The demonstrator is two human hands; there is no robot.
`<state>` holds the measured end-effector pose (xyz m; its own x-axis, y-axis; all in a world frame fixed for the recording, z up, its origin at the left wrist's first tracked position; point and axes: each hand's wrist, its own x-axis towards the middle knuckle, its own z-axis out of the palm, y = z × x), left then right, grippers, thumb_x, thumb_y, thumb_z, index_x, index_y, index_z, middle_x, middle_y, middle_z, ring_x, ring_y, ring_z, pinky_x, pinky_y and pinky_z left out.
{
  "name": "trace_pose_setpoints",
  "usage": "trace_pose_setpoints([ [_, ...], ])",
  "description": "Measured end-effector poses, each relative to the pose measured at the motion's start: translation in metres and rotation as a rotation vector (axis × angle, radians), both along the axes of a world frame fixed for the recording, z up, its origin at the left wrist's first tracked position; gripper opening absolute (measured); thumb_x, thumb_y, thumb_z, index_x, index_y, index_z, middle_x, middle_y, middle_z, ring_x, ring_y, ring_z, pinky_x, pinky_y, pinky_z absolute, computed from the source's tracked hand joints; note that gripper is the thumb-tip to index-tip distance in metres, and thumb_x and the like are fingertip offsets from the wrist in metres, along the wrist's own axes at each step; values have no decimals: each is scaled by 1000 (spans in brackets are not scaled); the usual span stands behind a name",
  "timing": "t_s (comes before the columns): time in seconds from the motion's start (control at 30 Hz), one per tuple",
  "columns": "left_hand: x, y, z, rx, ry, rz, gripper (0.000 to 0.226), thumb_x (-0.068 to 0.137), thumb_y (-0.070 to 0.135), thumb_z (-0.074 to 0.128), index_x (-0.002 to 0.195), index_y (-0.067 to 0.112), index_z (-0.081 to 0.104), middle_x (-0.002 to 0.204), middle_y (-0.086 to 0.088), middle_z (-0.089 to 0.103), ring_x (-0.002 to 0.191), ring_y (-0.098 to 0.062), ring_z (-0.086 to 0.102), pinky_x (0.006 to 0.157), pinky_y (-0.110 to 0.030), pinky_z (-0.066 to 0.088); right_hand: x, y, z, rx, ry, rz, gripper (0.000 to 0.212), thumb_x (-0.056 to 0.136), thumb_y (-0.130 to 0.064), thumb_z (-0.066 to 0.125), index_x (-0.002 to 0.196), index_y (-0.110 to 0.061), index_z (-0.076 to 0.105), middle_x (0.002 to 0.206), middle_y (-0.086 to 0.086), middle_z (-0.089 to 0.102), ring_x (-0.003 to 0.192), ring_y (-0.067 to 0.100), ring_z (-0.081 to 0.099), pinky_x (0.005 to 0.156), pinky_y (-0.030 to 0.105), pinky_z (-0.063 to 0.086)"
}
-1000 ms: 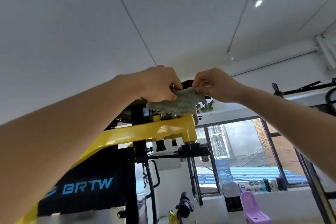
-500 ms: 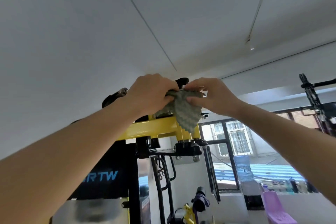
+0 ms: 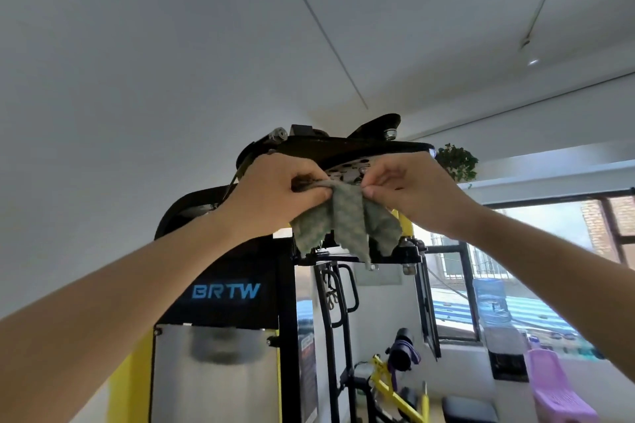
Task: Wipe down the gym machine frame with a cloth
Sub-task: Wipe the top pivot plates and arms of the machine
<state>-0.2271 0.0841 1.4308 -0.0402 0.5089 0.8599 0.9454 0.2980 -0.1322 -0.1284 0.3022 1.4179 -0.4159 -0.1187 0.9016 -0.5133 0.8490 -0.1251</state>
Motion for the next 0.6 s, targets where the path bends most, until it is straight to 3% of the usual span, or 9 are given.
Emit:
trace_pose_setpoints([
  [0.13,-17,-2,-7,-67,-291,91,12,90,42,71,88,31,75,87,14,73,88,-5,68,86,-35,54,-19,-9,-11,-172,-163,46,10,89,-7,73,82,-14,71,72,-8,70,61,8,67,53,19,54],
  [0.23,-28,3,-14,115,-582,3,15,89,37,74,79,26,74,81,5,71,78,-11,66,68,-25,50,-35,-20,-15,-339,-176,117,7,88,-2,73,83,-7,71,65,-4,70,56,10,68,51,19,54],
  [0.33,-32,15,-23,277,-924,-140,9,87,25,77,86,16,75,74,0,71,66,-10,65,47,-18,49,-52,-35,-22,-411,-139,136,9,86,0,75,80,-6,72,64,2,71,58,17,71,55,26,58],
  [0.43,-31,16,-26,353,-1192,-374,7,88,14,73,93,8,74,69,-3,73,60,-9,70,53,-19,54,-62,-45,-26,-480,-147,198,7,86,1,75,84,-6,74,78,13,73,71,25,75,66,33,63],
  [0.53,-38,7,-28,303,-1221,-540,17,86,15,78,102,9,74,85,-7,77,79,-15,76,66,-24,60,-61,-44,-23,-561,-298,416,15,89,6,68,99,-5,72,96,15,76,89,23,76,75,29,62],
  [0.6,-44,3,-31,276,-1173,-580,27,83,13,81,109,11,73,96,-10,78,89,-19,77,69,-24,60,-54,-42,-19,-502,-394,481,24,91,7,64,111,-5,69,105,12,76,99,23,74,81,29,61],
])
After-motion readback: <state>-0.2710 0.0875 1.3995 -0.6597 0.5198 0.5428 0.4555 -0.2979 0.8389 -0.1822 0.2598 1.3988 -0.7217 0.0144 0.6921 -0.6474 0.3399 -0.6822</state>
